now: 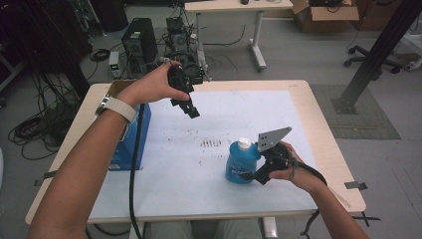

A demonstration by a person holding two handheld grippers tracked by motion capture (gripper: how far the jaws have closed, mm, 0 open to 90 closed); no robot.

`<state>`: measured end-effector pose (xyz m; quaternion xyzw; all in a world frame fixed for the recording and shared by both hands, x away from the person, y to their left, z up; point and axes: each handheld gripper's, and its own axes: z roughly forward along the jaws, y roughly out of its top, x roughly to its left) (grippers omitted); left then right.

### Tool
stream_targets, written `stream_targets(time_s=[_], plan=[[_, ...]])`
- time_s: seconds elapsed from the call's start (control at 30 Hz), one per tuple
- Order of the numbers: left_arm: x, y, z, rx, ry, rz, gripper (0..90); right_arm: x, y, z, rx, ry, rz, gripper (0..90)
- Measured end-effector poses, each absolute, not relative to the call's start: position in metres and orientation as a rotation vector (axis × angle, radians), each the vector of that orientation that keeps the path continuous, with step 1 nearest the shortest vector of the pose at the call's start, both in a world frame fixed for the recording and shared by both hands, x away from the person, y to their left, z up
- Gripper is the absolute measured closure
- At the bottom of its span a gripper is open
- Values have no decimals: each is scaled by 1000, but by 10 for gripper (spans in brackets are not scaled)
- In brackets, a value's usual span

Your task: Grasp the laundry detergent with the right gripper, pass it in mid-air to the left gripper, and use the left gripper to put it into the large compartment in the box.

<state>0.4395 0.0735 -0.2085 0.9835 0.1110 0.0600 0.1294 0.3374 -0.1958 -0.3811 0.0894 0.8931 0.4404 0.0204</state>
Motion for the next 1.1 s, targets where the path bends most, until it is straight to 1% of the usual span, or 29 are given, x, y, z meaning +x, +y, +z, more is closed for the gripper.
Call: stream_targets(time_s=[0.4, 0.67, 0.8, 1.1], plan=[[440, 74, -208, 2861, 319, 177, 73, 339, -195, -384, 274, 2767, 1370, 131], [441, 74, -210, 2855, 325, 174, 73, 339, -194, -385, 259, 2769, 1369, 190], [441, 75, -210, 2855, 325, 172, 73, 339, -194, -386, 247, 2770, 1370, 250], [441, 75, -210, 2856, 325, 171, 75, 339, -194, -385, 248, 2763, 1377, 284]])
